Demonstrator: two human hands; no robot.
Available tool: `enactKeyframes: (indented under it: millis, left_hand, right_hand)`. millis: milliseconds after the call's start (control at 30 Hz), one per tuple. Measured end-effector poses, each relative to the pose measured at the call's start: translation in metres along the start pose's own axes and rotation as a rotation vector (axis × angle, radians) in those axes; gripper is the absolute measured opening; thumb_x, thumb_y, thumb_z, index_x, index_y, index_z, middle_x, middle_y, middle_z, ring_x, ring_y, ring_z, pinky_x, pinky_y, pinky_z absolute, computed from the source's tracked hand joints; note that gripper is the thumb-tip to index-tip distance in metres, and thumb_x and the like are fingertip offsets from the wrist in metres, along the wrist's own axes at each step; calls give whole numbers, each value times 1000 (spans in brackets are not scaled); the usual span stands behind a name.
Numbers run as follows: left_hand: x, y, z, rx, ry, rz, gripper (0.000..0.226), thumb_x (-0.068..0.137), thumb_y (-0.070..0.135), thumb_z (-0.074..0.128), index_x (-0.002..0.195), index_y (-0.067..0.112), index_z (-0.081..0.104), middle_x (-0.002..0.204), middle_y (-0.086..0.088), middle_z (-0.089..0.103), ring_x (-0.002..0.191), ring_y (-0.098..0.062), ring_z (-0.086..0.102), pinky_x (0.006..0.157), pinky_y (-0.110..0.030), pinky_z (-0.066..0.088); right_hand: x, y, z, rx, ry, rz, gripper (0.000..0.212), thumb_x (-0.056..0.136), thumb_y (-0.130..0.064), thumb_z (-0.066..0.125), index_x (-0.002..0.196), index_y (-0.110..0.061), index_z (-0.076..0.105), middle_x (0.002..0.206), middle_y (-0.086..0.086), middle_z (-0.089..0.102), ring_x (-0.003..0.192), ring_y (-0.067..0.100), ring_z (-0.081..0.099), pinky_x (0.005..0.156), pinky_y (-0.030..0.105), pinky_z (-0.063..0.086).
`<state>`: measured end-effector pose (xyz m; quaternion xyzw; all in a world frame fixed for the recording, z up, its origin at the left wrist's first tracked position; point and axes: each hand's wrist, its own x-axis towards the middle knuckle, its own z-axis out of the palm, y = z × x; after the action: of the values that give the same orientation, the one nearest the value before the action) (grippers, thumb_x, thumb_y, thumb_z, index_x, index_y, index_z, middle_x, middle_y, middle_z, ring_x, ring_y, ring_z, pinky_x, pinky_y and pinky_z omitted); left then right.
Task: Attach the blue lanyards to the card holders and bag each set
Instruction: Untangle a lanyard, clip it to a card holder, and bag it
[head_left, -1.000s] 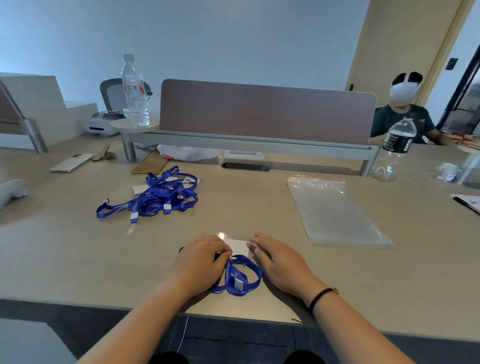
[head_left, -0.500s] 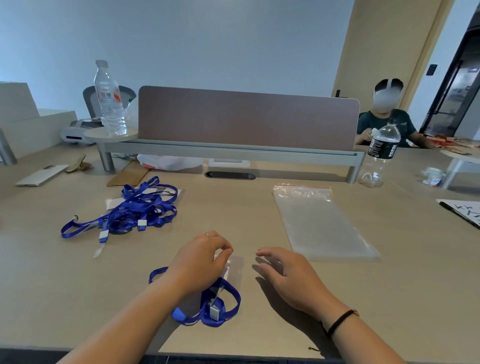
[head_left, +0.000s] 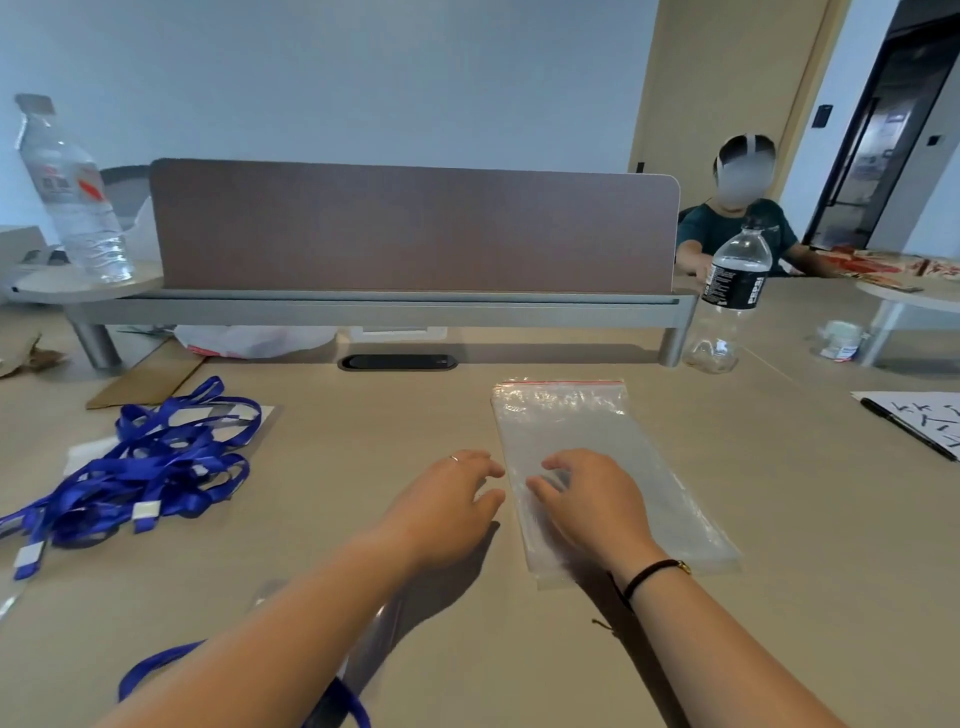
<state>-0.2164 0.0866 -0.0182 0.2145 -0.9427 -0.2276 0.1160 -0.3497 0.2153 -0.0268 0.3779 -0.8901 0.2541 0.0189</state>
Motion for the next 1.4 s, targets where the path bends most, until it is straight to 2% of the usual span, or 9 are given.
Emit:
enactKeyframes:
  millis: [133,333,533,733,900,1067,1200,1267,1400]
  left_hand:
    - [17,2,24,25,-33,-21,50,102,44,46,150,29,42,162,5,32,150,-15,27,120,-30,21]
    - [15,4,41,27,119,-21,51,97,56,44,142,31,45,144,12,53,134,-9,45,112,-27,37]
    - [8,6,40,51,81,-68,60,98,56,46,152,33,34,163,12,26,151,-8,21,121,-31,23]
    - [12,4,36,-120,119,-56,38,101,50,42,134,37,56,137,23,56,132,1,43,104,-21,36]
    - [12,3,34,-443,100,-111,50,94,67,33,112,38,70,110,24,71,110,2,64,101,-41,50]
    - [14,13,18,-689,119,-203,49,102,50,45,92,16,79,92,-2,77,95,-19,72,95,-42,53]
    - [28,17,3,-869,278,-453,30,94,20,62,71,4,73,65,-9,68,59,-18,64,60,-29,52]
    - [31,17,-8,-1051,308,-591,15,92,1,59,82,1,70,70,-10,68,47,-14,61,46,-22,49]
    - [31,-4,-33,-1151,316,-699,9,94,1,59,91,2,68,80,-12,70,55,-18,63,43,-24,52]
  right_hand:
    - [5,8,10,3,49,-2,21,94,-39,60,105,-30,75,107,-10,73,99,13,64,87,32,50]
    - [9,10,11,97,88,39,21,95,-33,58,95,-29,78,93,-13,74,88,11,65,78,31,53]
    - [12,13,13,190,179,60,19,94,-28,58,85,-27,74,84,-13,70,85,13,61,82,39,54]
    - [12,11,9,266,197,12,11,95,-28,59,88,-28,68,90,-14,64,93,10,54,89,35,48]
    - [11,6,10,335,153,-52,7,96,-31,61,91,-29,65,92,-15,60,94,6,54,87,25,46]
    - [2,-9,4,338,76,-260,7,97,-35,61,91,-31,59,89,-16,54,90,4,50,78,14,40]
    - [-9,-22,7,327,-40,-410,11,97,-35,59,88,-32,51,93,-15,52,92,7,48,81,22,39]
    - [-14,-26,10,346,-116,-430,13,97,-36,58,88,-31,50,93,-14,55,88,7,50,80,27,44]
    - [-22,-29,12,378,-209,-421,14,98,-43,57,93,-30,55,90,-13,62,84,8,57,78,31,51]
